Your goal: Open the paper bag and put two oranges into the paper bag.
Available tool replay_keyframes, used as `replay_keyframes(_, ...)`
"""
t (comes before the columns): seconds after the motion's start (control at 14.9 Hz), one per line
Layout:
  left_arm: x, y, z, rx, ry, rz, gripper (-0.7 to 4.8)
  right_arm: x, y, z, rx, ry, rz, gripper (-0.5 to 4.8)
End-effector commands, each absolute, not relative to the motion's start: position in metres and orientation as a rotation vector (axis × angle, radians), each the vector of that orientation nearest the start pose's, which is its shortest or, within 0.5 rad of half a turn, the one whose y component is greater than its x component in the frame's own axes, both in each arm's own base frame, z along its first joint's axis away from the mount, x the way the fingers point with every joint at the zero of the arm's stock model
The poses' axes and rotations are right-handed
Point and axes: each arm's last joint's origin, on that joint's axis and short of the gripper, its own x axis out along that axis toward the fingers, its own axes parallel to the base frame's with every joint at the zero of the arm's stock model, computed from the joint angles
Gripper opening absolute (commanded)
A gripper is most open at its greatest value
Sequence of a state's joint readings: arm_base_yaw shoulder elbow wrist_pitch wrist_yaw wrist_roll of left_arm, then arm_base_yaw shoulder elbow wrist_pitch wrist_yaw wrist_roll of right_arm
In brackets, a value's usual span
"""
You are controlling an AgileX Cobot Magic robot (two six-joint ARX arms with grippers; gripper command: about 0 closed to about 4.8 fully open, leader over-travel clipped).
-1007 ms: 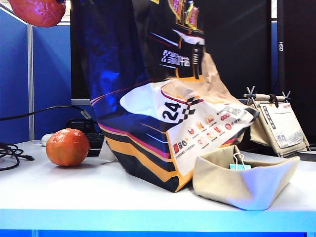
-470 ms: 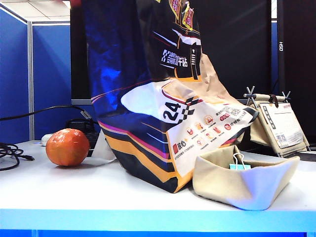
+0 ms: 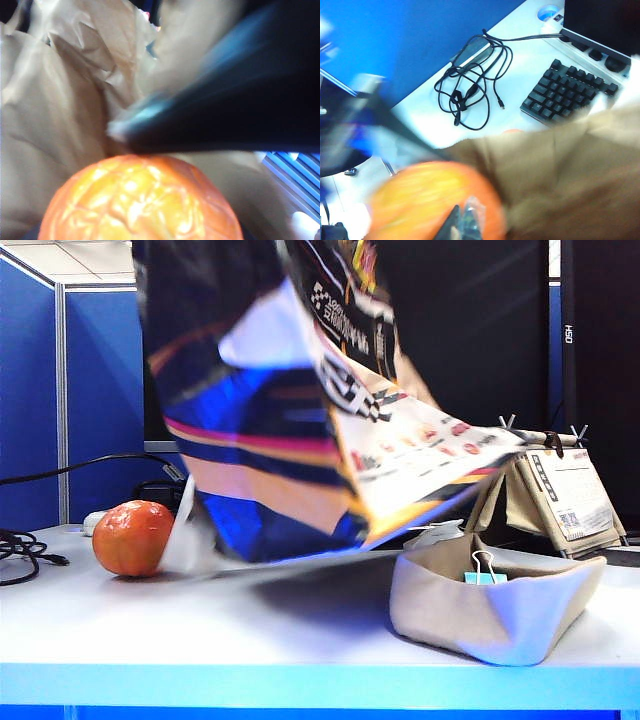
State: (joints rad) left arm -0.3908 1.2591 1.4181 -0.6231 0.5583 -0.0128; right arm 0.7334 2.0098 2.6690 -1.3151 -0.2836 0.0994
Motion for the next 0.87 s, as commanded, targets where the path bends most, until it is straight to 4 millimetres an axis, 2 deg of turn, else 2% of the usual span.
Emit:
replay_keyframes(0.07, 0.2442, -0.1173, 0.4019, -0.065, 0.517, -0.940, -0.06, 0.2640, 0.2500, 0.4837, -0.064, 0.704, 0.953, -0.01)
replay_keyframes(0.27, 0.2491, -0.1203, 0.3981, -0.076, 0.528, -0.977, -0.05, 0.2643, 0.2496, 0.4836, -0.065, 0.705, 0.950, -0.02)
replay_keyframes(0.34, 0.2494, -0.1204, 0.3991, -0.086, 0.523, -0.974, 0.54, 0.2656, 0.2483, 0.4835, -0.063, 0.705, 0.945, -0.01)
replay_keyframes(0.4, 0.2494, -0.1204, 0.3991, -0.093, 0.526, -0.972, 2.46, 0.2671, 0.2468, 0.4835, -0.061, 0.705, 0.939, -0.01)
replay_keyframes(0.47, 0.2496, -0.1202, 0.3990, -0.091, 0.527, -0.960, 3.85, 0.2672, 0.2467, 0.4835, -0.061, 0.704, 0.939, -0.01)
replay_keyframes(0.6, 0.2496, -0.1203, 0.3991, -0.092, 0.526, -0.962, 4.68, 0.2678, 0.2461, 0.4836, -0.060, 0.703, 0.936, -0.01)
replay_keyframes(0.87, 0.2507, -0.1209, 0.4019, -0.124, 0.511, -0.962, 4.79, 0.2690, 0.2453, 0.4837, -0.074, 0.691, 0.904, -0.01)
